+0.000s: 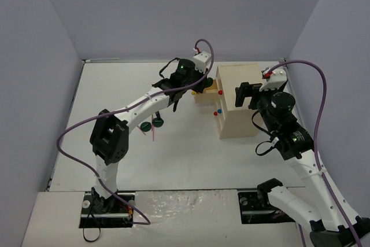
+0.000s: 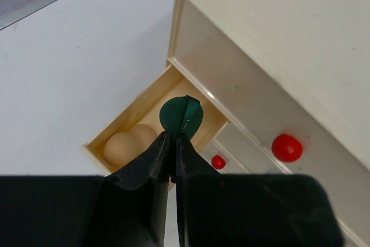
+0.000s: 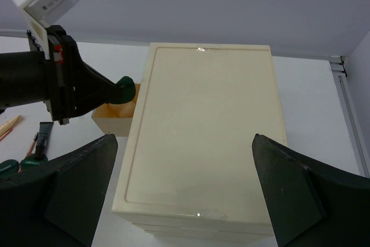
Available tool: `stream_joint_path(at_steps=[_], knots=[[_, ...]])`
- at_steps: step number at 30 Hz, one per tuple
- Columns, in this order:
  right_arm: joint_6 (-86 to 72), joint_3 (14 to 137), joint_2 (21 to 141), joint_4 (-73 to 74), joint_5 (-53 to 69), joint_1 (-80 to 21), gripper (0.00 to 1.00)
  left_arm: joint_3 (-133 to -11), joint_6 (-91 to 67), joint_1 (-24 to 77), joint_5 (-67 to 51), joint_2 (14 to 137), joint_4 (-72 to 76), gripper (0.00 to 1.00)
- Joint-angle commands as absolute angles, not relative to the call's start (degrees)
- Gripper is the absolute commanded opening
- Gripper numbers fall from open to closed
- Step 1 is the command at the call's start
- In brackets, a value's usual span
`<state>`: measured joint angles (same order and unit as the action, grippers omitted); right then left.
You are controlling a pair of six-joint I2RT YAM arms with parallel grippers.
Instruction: Organize the makeup
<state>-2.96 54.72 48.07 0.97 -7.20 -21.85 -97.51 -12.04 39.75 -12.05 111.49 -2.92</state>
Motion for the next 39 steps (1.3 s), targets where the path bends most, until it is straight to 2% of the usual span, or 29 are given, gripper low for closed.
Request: stream_joint_path(at_steps=[1, 4, 11, 15, 21, 28, 33, 39], knots=[[-2.7, 54.7, 47.8, -4.0, -8.3, -22.2, 1.00, -105.4, -8.2, 40.3, -12.2, 111.8, -3.0, 0.06], [-2.7, 54.6, 47.8, -3.9, -8.1, -22.2, 1.00, -105.7, -7.8, 40.3, -10.4, 112.8, -3.2, 0.24], [-2.7, 54.6, 48.2, -3.9, -7.9, -22.2, 1.00, -106.1, -7.0, 40.3, -8.7, 112.6, -4.0, 0.44], [-2.6, 54.6, 48.0, -3.9, -8.2, -22.2, 1.00, -105.5, -7.0, 40.3, -9.0, 111.8, -4.1, 0.50], [-2.6, 54.6, 47.4, -3.9, -8.3, -22.2, 1.00, -97.8, -10.3, 40.3, -0.9, 103.4, -4.8, 0.52], [-2.8, 54.6, 47.4, -3.9, -7.2, -22.3, 1.00, -79.8, -17.2, 39.1, 13.5, 89.0, -11.6, 0.53], [-3.0, 54.4, 47.3, -4.0, -7.0, -22.5, 1.00, -65.9, -25.6, 34.7, 13.8, 81.9, -15.2, 0.53], [-3.1, 54.3, 47.6, -4.0, -6.9, -22.6, 1.00, -56.7, -29.3, 27.8, 9.5, 81.1, -14.7, 0.53]])
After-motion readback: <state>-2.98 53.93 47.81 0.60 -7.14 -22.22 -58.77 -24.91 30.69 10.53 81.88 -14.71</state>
